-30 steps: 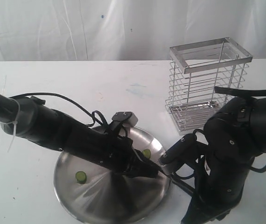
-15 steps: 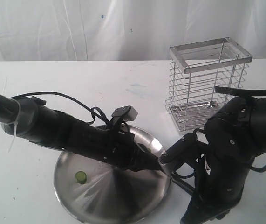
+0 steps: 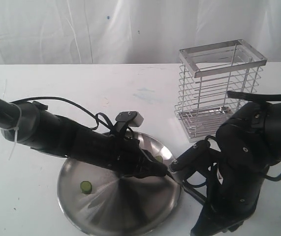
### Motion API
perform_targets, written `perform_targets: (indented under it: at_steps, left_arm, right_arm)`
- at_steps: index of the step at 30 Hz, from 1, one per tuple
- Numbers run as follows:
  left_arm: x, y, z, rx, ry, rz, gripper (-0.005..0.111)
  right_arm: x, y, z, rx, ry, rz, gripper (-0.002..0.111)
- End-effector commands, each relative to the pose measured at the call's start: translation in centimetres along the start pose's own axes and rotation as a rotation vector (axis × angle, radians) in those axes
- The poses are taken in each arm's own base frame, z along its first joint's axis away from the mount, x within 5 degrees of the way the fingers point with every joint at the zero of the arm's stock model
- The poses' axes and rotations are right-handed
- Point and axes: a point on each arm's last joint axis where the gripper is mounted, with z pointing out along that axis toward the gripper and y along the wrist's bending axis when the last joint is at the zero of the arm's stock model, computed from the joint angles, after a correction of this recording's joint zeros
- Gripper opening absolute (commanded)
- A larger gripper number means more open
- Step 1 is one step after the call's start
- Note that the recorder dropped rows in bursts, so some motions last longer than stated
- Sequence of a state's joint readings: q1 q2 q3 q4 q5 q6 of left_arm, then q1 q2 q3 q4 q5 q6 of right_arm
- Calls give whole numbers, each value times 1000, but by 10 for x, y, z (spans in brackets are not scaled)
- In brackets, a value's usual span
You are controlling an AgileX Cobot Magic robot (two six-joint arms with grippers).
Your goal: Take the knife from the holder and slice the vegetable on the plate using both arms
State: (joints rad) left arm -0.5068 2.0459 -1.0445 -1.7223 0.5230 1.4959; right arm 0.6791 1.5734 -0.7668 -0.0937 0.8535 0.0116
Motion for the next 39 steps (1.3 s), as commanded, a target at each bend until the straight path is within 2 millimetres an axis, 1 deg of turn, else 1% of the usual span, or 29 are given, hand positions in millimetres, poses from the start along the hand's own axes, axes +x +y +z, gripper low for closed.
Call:
perform_targets:
  at_steps: [1,5,7,19,23,28,31,35,39]
  left_arm:
    - [1,-2,1,13,-7,-18,0]
    - [-10,-11,-9,4,-41,12,0]
    - [-11,-11,-10,-17,-46,27,0]
    - [-9,-8,-8,-21,-37,31,0]
    - [-7,-10,-5,-37,-28,39,0]
    - [-5,-16,0,-39,-13,55,0]
    - [-11,-19,4,-64,-23,76,0]
    - [-23,-24,4,-46,-54,93,0]
    - [-24,-23,4,-54,-55,79,0]
  right_arm:
    - [1,-1,-2,-6,-4,10,0]
    - [1,-1,-2,-6,-4,15,0]
    - [1,-1,-2,-6,-4,15,0]
    - [1,-1,-2,-6,-4,15,0]
    - [1,-1,-2,-7,-4,16,0]
    - [1,-1,-2,-9,-4,18,0]
    - [1,-1,-2,-9,-4,18,0]
    - [2,-1,-2,-9,-2,18,0]
    - [2,-1,-2,-9,-2,18,0]
